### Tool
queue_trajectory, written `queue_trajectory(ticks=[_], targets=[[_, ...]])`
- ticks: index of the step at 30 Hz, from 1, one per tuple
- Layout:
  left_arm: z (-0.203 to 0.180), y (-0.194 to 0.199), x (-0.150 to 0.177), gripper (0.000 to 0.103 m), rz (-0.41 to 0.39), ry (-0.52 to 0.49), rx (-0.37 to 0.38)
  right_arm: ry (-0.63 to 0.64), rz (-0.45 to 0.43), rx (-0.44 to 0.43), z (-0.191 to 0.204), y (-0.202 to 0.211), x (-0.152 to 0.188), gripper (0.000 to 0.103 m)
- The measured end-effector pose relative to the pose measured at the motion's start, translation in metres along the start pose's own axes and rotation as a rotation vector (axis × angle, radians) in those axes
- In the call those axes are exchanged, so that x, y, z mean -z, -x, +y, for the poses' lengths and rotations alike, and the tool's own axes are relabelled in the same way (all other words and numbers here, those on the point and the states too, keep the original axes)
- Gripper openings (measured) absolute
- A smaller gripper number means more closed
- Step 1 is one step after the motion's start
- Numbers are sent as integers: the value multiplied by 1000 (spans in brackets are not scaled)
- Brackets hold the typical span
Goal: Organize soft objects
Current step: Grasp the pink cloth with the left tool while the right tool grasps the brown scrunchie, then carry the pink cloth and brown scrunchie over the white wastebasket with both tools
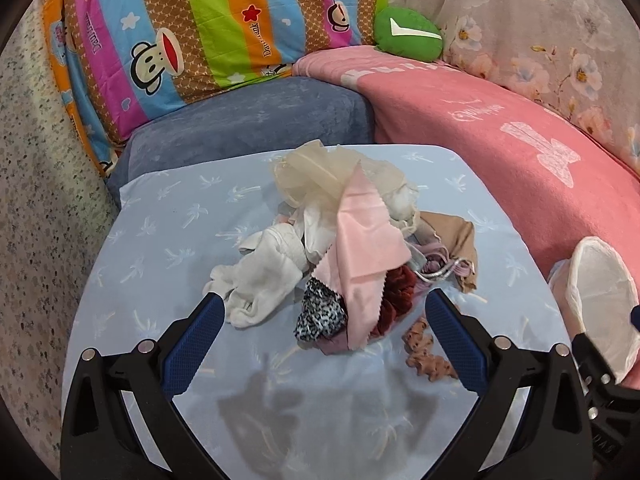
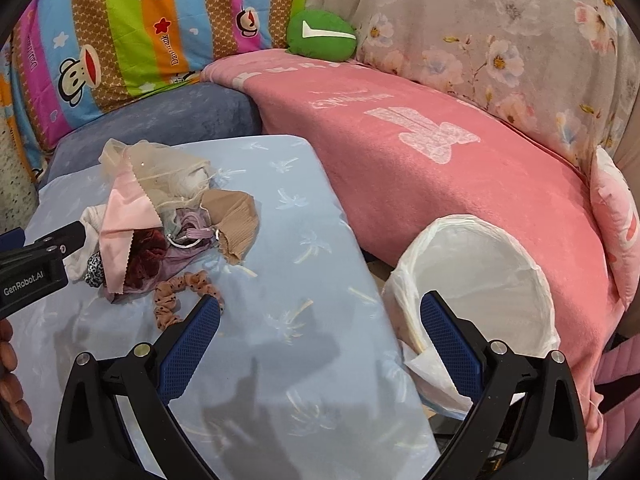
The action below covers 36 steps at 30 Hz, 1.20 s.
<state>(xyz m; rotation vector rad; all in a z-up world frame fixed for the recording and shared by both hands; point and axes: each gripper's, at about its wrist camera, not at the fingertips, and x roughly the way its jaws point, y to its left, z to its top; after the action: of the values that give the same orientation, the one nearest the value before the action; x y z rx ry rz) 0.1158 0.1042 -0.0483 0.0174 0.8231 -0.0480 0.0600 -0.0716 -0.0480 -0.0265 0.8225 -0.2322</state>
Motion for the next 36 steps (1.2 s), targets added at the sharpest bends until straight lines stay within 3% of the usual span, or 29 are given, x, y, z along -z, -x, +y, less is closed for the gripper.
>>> queue_trajectory(ticks=[3, 9, 12, 15, 18, 20, 23, 26, 29, 36], targets=[[5, -11, -6, 95, 15, 18, 14, 9, 12, -13, 12, -15, -2, 97], [3, -29, -13, 82, 39, 14, 60, 14, 60, -57, 36, -48, -3, 96], [3, -36, -15, 73, 57, 21, 83, 15, 91, -85, 47, -62, 0, 91], [6, -45, -16, 58, 82, 42, 113, 15, 123, -108, 54, -74, 4, 83], [10, -50, -16, 43, 101, 61, 143, 12, 158, -138, 59, -83, 9, 68], [10, -52, -16, 26, 110, 58, 159, 17, 182, -155, 63, -88, 13, 54], [10, -52, -15, 9, 119, 59, 188, 24, 212, -182, 67, -93, 18, 35], [9, -48, -14, 3, 117, 51, 202, 21, 233, -210, 70, -93, 24, 16], [8, -40, -13, 2, 101, 37, 206, 17, 233, -223, 70, -87, 27, 10], [6, -21, -17, 2, 81, 33, 217, -6, 186, -244, 60, -59, 23, 7]])
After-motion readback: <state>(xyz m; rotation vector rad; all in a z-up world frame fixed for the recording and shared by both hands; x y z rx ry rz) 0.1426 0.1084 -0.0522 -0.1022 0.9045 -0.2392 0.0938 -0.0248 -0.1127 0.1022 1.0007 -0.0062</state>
